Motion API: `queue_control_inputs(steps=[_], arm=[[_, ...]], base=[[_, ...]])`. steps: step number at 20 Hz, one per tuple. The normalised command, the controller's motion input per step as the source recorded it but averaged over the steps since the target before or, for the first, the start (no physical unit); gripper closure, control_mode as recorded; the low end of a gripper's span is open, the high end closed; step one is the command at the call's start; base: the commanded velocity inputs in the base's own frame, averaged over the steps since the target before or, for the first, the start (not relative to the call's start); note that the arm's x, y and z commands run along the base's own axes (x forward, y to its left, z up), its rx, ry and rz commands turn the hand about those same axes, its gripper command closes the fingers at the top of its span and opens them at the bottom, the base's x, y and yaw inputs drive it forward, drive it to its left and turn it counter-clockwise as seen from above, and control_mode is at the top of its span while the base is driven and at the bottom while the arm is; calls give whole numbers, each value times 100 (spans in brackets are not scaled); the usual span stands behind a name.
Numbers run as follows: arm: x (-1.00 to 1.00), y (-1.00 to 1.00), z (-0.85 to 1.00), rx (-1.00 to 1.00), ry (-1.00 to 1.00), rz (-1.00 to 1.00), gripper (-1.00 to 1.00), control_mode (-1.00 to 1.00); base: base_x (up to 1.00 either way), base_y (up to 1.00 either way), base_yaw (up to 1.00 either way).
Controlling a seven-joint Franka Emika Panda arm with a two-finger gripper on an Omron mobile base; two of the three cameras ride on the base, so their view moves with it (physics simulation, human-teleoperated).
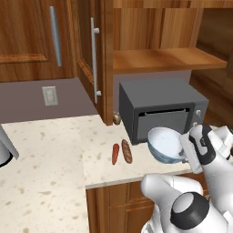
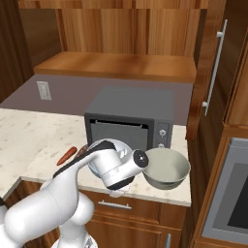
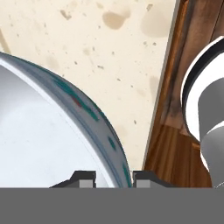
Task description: Pick both bowls and place them on the counter. Then place the carrot in one bowl and place the baguette in the other bowl.
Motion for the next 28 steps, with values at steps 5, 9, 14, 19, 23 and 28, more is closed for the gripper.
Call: queue_control_inputs(steps=[5,9,14,19,23,28], arm=[[8,3,0,0,0,0,100,-100],[14,1,-2,-1,0,0,100,-100],[8,3,-5,-3,1,0,100,-100],[1,2,0,-2,0,0,-100,-100],[-1,1,1,-4,0,0,-100,-100],[-5,0,15,-1,0,0,-100,-100]], base=[[0,0,0],[0,0,0],[0,0,0],[0,0,0],[0,0,0],[0,0,0]])
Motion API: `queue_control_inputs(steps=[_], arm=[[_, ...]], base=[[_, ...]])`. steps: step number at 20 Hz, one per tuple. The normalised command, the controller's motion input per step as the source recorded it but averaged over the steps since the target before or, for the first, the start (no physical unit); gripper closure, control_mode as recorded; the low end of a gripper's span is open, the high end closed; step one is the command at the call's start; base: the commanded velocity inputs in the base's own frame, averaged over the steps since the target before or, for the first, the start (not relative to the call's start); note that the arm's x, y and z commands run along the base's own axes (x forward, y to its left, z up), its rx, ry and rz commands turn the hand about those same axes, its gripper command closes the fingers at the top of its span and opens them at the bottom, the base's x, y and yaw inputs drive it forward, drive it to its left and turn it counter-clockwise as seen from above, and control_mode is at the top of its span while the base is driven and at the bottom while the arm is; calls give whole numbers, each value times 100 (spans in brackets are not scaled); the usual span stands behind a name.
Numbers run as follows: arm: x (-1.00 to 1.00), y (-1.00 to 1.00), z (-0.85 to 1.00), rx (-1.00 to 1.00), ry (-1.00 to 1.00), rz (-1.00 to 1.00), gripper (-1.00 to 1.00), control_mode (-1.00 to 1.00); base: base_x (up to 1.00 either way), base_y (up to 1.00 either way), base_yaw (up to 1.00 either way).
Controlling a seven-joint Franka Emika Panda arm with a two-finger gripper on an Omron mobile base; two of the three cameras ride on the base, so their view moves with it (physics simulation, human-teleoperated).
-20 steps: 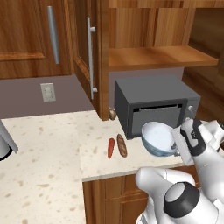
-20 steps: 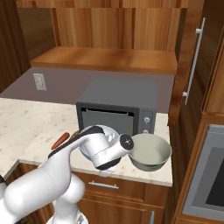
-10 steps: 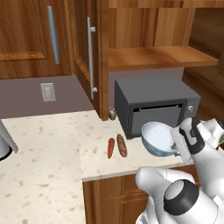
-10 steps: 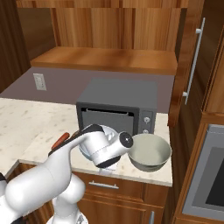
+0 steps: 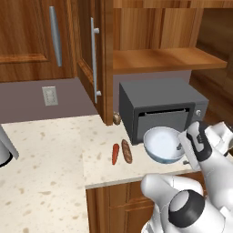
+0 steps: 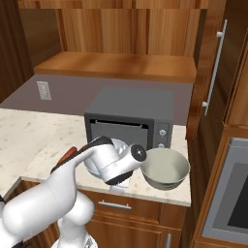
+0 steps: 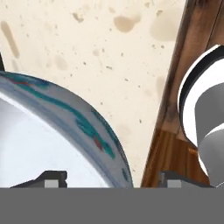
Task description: Pick both bowls and place them on the counter. Then place the carrot in one bowl and place the baguette in the other bowl.
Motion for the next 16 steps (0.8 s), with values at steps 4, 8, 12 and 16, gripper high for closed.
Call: queue_control_inputs(steps=[4,8,12,16], arm=[[-11,0,28,0,0,0,-100,-100],[-25,0,35,0,-1,0,-100,-100],[-34,0,38,0,0,1,-100,-100],[-35,3,41,-2,0,11,-100,-100]], base=[[0,0,0],[0,0,0],[0,0,0],[0,0,0]])
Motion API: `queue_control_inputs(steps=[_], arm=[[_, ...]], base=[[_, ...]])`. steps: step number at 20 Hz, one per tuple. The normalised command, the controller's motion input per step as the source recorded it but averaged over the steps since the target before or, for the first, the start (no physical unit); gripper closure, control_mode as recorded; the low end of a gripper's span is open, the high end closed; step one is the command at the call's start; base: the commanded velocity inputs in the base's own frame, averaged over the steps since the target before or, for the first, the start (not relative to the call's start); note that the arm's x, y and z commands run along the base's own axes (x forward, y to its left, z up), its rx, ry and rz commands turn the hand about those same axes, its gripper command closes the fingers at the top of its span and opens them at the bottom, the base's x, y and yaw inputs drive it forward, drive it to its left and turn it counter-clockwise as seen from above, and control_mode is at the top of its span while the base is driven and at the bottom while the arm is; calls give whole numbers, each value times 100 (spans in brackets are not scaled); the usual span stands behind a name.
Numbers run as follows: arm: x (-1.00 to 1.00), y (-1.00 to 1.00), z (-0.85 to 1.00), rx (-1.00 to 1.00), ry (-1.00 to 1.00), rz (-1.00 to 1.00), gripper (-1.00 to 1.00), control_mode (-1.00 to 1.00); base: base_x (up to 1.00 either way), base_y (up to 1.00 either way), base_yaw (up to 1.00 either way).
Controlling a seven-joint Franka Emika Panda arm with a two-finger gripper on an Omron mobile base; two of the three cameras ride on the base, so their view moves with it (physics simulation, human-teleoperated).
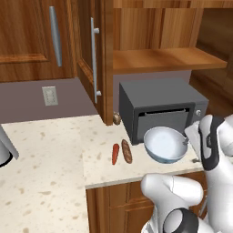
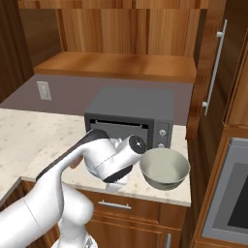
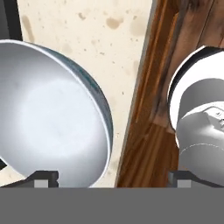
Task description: Pick both bowls and place them on the counter. Then place the carrot in one bowl and place the baguette in the other bowl.
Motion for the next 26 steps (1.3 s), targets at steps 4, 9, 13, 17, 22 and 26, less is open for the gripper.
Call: queue_control_inputs(steps=[4,9,13,17,22,26], arm=[[-33,13,42,-8,0,26,-100,-100],[-30,20,47,-13,0,32,-100,-100],[-21,30,41,-15,-10,34,-100,-100],[-12,47,31,-13,-22,28,-100,-100],[-11,48,13,-9,-37,29,-100,-100],[-5,47,2,-3,-43,25,-100,-100]], base=[[0,0,0],[0,0,0],[0,0,0],[0,0,0],[0,0,0],[0,0,0]])
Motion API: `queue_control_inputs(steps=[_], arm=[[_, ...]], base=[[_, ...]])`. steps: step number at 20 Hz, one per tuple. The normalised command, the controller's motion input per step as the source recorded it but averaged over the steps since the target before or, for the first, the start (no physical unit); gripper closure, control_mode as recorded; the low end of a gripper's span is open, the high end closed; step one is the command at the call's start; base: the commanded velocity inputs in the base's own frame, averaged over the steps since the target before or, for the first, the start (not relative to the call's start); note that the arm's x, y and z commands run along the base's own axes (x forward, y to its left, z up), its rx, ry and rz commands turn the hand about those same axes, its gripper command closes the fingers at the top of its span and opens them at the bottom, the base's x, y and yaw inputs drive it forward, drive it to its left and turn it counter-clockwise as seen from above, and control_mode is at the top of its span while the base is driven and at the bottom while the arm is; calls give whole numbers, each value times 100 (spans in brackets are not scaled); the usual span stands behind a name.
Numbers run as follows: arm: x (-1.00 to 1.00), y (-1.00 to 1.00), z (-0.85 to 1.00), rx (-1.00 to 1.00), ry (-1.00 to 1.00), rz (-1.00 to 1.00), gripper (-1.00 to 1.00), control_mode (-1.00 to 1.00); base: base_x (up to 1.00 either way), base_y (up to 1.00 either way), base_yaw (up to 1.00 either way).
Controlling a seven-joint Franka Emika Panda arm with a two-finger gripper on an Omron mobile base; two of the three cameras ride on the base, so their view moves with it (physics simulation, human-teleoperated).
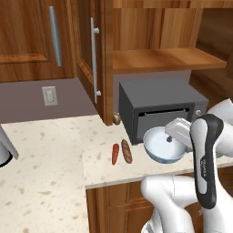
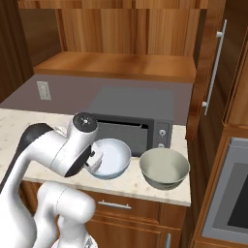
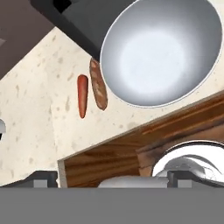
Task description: Pick both bowls and place them on the counter. Then place the carrot in one bowl and place the baguette in the other bowl.
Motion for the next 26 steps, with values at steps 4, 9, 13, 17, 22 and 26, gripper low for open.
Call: queue_control_inputs(steps=[4,9,13,17,22,26], arm=[[0,46,12,-5,-34,19,-100,-100],[4,38,29,-8,2,4,-100,-100],[5,37,19,-12,9,4,-100,-100],[3,38,-5,-11,0,5,-100,-100],[9,28,-29,-10,0,5,-100,-100],[20,22,-34,-10,0,2,-100,-100]], base=[[0,0,0],[0,0,0],[0,0,0],[0,0,0],[0,0,0],[0,0,0]])
